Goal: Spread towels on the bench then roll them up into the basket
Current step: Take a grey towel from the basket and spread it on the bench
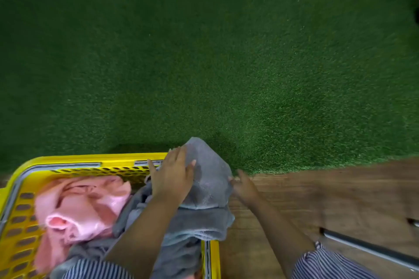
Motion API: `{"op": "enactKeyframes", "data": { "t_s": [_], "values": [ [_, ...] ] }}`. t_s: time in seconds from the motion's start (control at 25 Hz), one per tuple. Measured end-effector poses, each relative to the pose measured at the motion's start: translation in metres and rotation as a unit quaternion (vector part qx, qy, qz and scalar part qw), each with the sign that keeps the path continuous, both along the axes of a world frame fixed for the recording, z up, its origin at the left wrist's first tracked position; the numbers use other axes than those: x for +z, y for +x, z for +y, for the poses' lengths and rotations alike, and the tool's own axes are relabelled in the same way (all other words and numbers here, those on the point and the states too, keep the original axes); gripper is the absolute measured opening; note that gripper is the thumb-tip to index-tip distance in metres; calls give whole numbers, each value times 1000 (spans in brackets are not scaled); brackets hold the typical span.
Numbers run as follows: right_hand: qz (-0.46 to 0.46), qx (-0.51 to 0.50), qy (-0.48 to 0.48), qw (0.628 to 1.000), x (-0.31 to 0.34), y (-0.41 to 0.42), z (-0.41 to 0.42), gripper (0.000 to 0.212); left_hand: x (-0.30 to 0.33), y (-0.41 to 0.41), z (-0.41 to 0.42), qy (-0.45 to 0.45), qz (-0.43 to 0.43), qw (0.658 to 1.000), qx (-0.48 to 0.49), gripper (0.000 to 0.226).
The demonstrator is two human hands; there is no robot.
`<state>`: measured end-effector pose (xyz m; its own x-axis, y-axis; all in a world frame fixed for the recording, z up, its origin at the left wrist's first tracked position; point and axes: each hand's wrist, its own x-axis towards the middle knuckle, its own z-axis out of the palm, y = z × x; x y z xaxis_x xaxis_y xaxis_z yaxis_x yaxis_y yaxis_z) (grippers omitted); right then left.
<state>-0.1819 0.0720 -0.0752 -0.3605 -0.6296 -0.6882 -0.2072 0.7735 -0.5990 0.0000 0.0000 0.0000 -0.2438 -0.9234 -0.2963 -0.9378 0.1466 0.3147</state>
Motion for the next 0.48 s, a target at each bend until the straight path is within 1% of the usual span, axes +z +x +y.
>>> {"op": "enactKeyframes", "data": {
  "t_s": [0.04,0.08,0.12,0.2,0.24,0.32,0.4,0.48],
  "values": [
    [-17,8,2,1000,-3,2,-5,49,-4,0,0,3,-12,1000,-5,50],
    [-26,13,-4,1000,-2,3,-7,35,-5,0,2,4,-20,1000,-10,49],
    [-21,9,-37,999,5,3,-6,21,0,0,4,8,-24,1000,-16,49],
    [41,-17,-118,992,36,0,-4,18,22,0,9,23,-22,999,-15,50],
    [71,-14,-157,985,65,-2,-2,16,42,1,12,28,-31,999,-22,51],
    [123,42,-218,967,127,-10,-3,12,90,-2,8,26,-34,998,-40,52],
    [159,109,-257,947,197,-21,-9,11,154,-10,1,28,9,997,-72,54],
    [193,160,-292,923,281,-31,-19,18,230,-24,-7,38,66,990,-122,58]
  ]
}}
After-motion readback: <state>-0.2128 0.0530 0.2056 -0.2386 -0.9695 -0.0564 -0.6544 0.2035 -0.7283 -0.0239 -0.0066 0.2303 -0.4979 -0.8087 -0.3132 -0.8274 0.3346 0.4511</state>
